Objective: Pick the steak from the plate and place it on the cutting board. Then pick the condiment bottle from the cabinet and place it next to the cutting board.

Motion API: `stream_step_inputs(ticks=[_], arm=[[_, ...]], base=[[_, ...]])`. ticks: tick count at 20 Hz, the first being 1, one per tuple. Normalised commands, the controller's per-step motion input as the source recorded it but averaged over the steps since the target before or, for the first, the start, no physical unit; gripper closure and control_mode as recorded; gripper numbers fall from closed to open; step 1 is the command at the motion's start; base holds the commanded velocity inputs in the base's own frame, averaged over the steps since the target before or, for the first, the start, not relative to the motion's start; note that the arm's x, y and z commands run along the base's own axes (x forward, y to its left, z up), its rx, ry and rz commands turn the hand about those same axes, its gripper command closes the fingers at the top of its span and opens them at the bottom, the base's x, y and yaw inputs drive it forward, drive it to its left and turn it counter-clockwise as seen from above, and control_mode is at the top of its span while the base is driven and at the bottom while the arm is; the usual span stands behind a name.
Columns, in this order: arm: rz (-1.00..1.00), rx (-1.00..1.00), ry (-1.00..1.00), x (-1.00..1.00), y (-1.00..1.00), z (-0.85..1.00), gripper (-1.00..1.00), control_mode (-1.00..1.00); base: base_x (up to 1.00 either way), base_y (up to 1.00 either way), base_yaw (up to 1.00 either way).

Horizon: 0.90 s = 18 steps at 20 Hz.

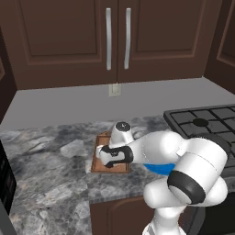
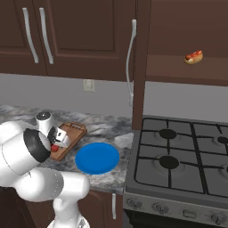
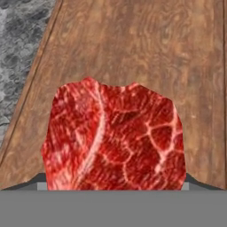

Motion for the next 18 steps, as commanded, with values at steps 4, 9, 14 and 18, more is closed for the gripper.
stream_step_inputs(ticks=[4, 9, 14, 18], arm=[[0.0, 0.0, 0.0, 0.16, 0.0, -0.15, 1.0, -1.0], [0.0, 0.0, 0.0, 0.1, 0.01, -0.14, 1.0, -1.0], [0.0, 0.0, 0.0, 0.12, 0.02, -0.14, 1.0, -1.0], [0.0, 0.0, 0.0, 0.11, 0.06, -0.13, -1.0, -1.0]], base=[[0.0, 0.0, 0.0], [0.0, 0.0, 0.0], [0.0, 0.0, 0.0], [0.0, 0.0, 0.0]])
